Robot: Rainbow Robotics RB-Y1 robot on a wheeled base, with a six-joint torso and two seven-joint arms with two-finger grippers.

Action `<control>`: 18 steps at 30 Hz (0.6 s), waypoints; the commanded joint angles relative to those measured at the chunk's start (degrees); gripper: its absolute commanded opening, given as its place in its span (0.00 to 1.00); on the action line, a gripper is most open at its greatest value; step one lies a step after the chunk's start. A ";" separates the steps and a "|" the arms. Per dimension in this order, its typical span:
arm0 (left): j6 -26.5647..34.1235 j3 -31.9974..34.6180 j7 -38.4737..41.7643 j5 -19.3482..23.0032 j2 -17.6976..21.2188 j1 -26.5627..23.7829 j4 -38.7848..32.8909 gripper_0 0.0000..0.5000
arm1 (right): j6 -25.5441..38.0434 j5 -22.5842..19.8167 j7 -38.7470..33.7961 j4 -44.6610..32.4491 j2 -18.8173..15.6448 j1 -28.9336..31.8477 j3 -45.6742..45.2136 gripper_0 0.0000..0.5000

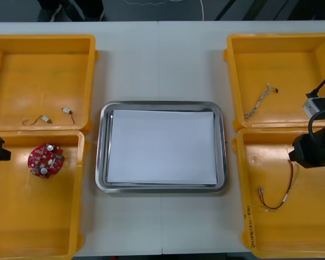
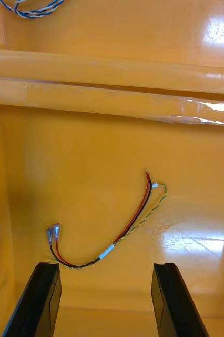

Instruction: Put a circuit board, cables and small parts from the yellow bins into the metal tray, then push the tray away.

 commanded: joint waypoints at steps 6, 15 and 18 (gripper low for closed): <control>0.37 0.19 -4.93 0.36 1.81 0.63 -1.61 1.00 | 0.23 0.47 -1.80 -1.52 0.76 0.75 -1.62 1.00; 0.37 0.19 -4.93 0.36 1.81 0.63 -1.61 1.00 | 0.23 0.47 -1.80 -1.52 0.76 0.75 -1.62 1.00; 0.37 0.19 -4.93 0.36 1.81 0.63 -1.61 1.00 | 0.23 0.47 -1.80 -1.52 0.76 0.75 -1.62 1.00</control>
